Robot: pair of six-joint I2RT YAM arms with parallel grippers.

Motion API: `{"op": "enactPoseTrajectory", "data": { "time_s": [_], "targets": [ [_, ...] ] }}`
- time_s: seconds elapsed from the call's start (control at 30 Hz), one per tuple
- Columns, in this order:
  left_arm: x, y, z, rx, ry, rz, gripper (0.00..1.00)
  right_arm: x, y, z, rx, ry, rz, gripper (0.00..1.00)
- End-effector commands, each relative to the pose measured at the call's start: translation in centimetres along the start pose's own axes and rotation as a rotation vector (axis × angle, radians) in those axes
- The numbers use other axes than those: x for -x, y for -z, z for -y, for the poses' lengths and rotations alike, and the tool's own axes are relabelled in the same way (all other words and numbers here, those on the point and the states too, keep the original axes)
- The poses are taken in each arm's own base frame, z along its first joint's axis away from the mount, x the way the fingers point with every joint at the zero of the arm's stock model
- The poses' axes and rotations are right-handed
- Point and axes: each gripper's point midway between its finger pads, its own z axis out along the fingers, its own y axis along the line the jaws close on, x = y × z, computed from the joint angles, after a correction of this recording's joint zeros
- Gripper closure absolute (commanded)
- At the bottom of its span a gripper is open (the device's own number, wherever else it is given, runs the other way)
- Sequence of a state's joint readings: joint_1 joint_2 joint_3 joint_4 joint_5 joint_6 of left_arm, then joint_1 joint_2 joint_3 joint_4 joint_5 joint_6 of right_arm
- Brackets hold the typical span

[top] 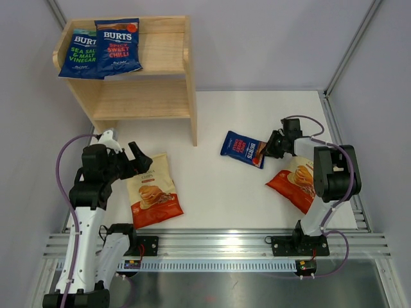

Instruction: Place and organize the chips bags onto the shelf

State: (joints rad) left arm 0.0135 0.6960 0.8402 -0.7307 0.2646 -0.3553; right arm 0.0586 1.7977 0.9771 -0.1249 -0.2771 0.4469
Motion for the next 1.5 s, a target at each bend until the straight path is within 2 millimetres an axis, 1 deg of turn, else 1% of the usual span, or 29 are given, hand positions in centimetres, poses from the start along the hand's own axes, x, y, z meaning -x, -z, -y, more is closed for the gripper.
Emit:
{"op": "enactPoseTrajectory", "data": {
  "time_s": [0.0,0.07,0.1,0.13,0.2,0.37,0.4,0.43,0.47,0.53,0.57,0.6,0.63,0.67,0.7,0.73,0.8,0.83,0.9,0.93,1.0,1.03,1.1,1.13,1.2,1.23,1.27,1.3,1.47],
  "targets": [
    [0.6,-0.3,0.5,-0.029,-0.018,0.022,0.01,-0.2,0.2,-0.8,0.054,0.012,-0.016,0.81],
    [0.6,-0.4,0.5,-0.03,-0.019,0.02,0.01,-0.1,0.4,-1.5,0.087,0.017,-0.013,0.88],
    [0.6,-0.4,0.5,-0.031,-0.017,0.017,0.01,0.0,0.5,-1.8,0.1,0.021,-0.012,0.95],
    [0.6,-0.5,0.5,-0.033,-0.019,0.015,0.01,0.1,0.8,-2.2,0.12,0.025,-0.01,1.0],
    [0.5,-0.4,1.1,-0.063,-0.025,0.004,0.01,0.5,1.3,-2.9,0.15,0.033,0.008,1.0],
    [0.6,-0.6,3.3,-0.186,-0.025,-0.014,0.01,1.3,4.3,-5.4,0.213,0.082,0.056,1.0],
    [0.3,-0.4,4.5,-0.254,0.007,-0.029,0.01,0.9,4.8,-6.1,0.214,0.108,0.04,1.0],
    [-0.2,-0.8,4.8,-0.284,0.029,-0.041,0.01,1.0,5.7,-6.8,0.221,0.13,0.05,1.0],
    [0.1,-0.9,6.2,-0.353,0.02,-0.025,0.01,0.4,6.2,-7.1,0.205,0.148,0.03,1.0],
    [-0.3,-1.4,7.2,-0.394,0.053,-0.032,0.01,0.4,7.5,-9.0,0.199,0.227,0.048,1.0],
    [-0.2,-1.7,8.4,-0.425,0.034,-0.026,0.01,-0.4,8.1,-9.0,0.178,0.24,0.019,1.0],
    [-0.6,-2.4,9.1,-0.432,0.05,-0.058,0.01,-0.1,8.7,-9.7,0.174,0.27,0.032,1.0],
    [-1.0,-2.8,9.7,-0.444,0.045,-0.077,0.01,-0.4,9.6,-10.7,0.171,0.302,0.045,1.0],
    [-1.2,-3.0,11.2,-0.477,0.024,-0.084,0.01,-0.9,10.2,-11.0,0.165,0.314,0.034,1.0],
    [-1.8,-3.8,11.6,-0.48,0.049,-0.12,0.01,-0.7,11.4,-12.1,0.183,0.339,0.057,1.0],
    [-1.7,-3.9,12.7,-0.519,0.043,-0.111,0.01,-1.1,12.0,-13.0,0.185,0.362,0.063,1.0],
    [-2.6,-4.6,13.4,-0.551,0.084,-0.141,0.01,-1.4,13.9,-14.2,0.193,0.403,0.075,1.0],
    [-2.1,-4.6,14.3,-0.595,0.078,-0.115,0.01,-1.8,14.5,-14.8,0.203,0.422,0.074,1.0],
    [-2.9,-4.8,14.9,-0.635,0.1,-0.136,0.01,-1.8,16.4,-15.8,0.224,0.445,0.092,1.0],
    [-2.3,-4.7,15.7,-0.679,0.091,-0.104,0.01,-2.2,17.1,-16.2,0.239,0.454,0.081,1.0],
    [-3.0,-4.8,16.1,-0.723,0.103,-0.12,0.01,-2.1,19.0,-17.5,0.283,0.478,0.106,1.0],
    [-2.3,-4.5,16.8,-0.773,0.091,-0.082,0.01,-2.5,19.7,-18.0,0.31,0.488,0.094,1.0],
    [-2.8,-4.3,17.2,-0.818,0.103,-0.092,0.01,-2.8,21.6,-19.4,0.365,0.519,0.104,1.0],
    [-2.2,-4.0,17.9,-0.866,0.086,-0.059,0.01,-3.2,22.2,-19.9,0.389,0.534,0.093,1.0],
    [-2.5,-3.7,18.5,-0.922,0.079,-0.074,0.01,-3.4,24.1,-21.2,0.453,0.567,0.105,1.0],
    [-2.1,-3.5,18.9,-0.955,0.067,-0.054,0.01,-4.2,25.1,-22.2,0.526,0.585,0.08,1.0],
    [-2.4,-3.6,19.1,-0.969,0.072,-0.077,0.01,-4.2,26.2,-23.1,0.573,0.6,0.086,1.0],
    [-2.1,-3.4,19.4,-0.997,0.061,-0.062,0.01,-4.7,27.5,-23.8,0.631,0.613,0.073,1.0],
    [-2.3,-3.1,20.1,-1.058,0.081,-0.092,0.01,-5.7,32.3,-26.5,0.83,0.663,0.085,1.0]
  ]
}}
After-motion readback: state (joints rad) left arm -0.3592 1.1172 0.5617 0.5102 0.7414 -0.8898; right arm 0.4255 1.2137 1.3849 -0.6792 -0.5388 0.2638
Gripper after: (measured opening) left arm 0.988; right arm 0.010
